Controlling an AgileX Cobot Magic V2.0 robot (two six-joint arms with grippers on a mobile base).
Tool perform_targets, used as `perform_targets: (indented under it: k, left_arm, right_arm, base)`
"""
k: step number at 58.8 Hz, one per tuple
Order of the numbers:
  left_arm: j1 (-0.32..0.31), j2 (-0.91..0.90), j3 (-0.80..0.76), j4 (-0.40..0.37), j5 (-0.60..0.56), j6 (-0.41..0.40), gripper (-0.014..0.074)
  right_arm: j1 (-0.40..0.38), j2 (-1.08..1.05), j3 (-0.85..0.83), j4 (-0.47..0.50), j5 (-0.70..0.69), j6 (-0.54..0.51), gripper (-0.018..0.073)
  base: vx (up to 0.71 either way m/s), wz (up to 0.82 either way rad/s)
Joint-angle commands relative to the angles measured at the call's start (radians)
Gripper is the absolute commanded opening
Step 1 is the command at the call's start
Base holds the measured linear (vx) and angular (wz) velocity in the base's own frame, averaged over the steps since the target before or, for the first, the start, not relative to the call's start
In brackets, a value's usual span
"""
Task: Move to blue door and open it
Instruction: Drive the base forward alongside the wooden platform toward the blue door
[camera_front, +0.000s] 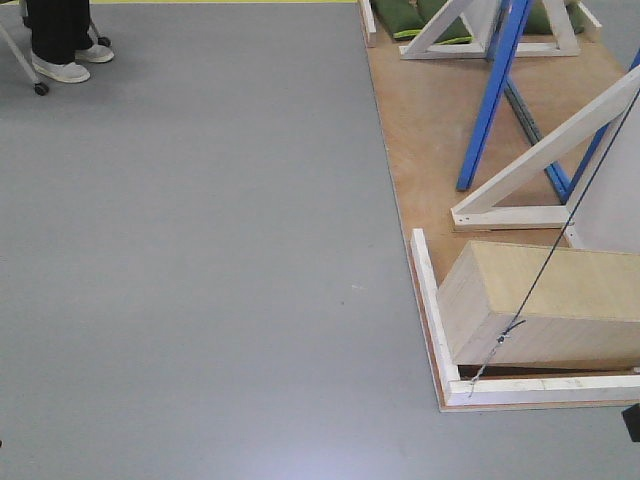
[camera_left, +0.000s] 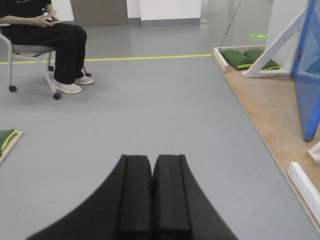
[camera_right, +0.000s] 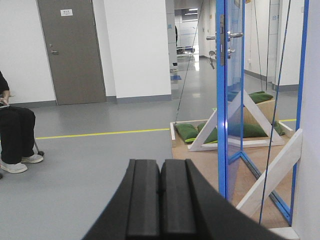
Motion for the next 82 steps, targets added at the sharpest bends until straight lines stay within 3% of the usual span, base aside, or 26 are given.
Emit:
perform_targets:
  k: [1,82]
  left_arm:
    - [-0.006,-0.013,-0.025,-0.003,-0.085,-0.007,0.0073]
    - [-0.006,-0.013,-0.025,-0.003,-0.085,-0.007,0.0073]
  right_arm:
    - [-0.005,-0.015,0.002,-0.012,-0.091,-0.009,0.0012]
    - [-0.005,-0.015,0.002,-0.012,-0.085,-0.009,0.0012]
  base:
    - [0.00,0.00]
    - [0.04,-0.05]
